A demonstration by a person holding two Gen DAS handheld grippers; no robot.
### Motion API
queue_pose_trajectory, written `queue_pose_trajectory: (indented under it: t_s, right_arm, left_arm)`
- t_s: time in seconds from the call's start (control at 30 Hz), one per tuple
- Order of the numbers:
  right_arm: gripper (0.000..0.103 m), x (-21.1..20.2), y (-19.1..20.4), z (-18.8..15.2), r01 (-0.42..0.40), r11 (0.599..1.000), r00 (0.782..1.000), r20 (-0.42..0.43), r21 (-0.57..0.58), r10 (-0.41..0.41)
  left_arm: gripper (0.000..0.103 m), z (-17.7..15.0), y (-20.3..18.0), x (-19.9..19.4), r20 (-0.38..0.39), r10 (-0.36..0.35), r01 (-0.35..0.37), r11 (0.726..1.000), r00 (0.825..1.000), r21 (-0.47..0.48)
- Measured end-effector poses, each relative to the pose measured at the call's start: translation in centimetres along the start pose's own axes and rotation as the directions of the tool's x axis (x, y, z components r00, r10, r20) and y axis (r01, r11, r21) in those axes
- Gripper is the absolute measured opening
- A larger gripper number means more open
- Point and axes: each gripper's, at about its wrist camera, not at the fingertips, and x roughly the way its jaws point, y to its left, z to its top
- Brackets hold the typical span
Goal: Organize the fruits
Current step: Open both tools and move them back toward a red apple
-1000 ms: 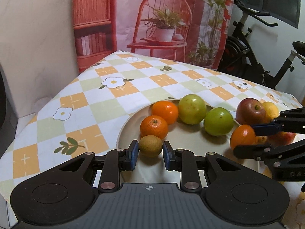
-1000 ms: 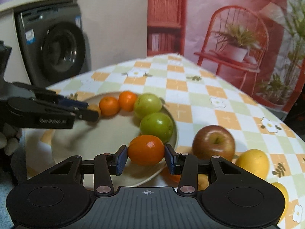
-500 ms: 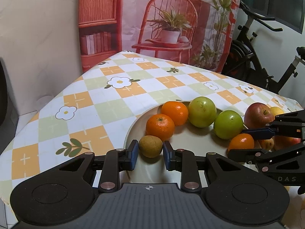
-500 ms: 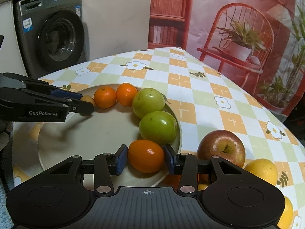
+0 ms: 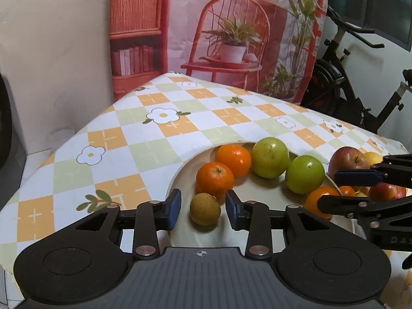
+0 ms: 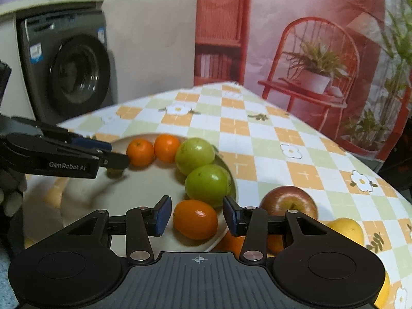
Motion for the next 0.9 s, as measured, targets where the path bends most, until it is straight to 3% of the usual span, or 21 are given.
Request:
queue_pose_trajectory:
  t_s: [0.33,0.67,0.9]
  right_arm:
    - [0.041,-5.7,-2.4,-3.1,0.043,0.983,0.989,0.13,0.177,-0.067]
    - [0.04,-7.8,-3.5,-7.4,0.099,0.963,0.984,0.119,0.25,-0.132]
    - [0.04,-9.4,-4.2,-8.9,0.137,0.95,0.972,0.146,0.281,-0.183]
  left_arm:
    - [0.04,0.1,-2.0,-2.7,0.068,-0.011,0.011,1.0,0.998,0.003]
    - [0.04,-1.3,-5.7,-4.0,0.075,-0.104,0.099,0.993,0.992,0.064]
    - [0.04,-1.7,-6.6,-3.9,0.058,-0.127,0.122,0.989,0.99,0.086]
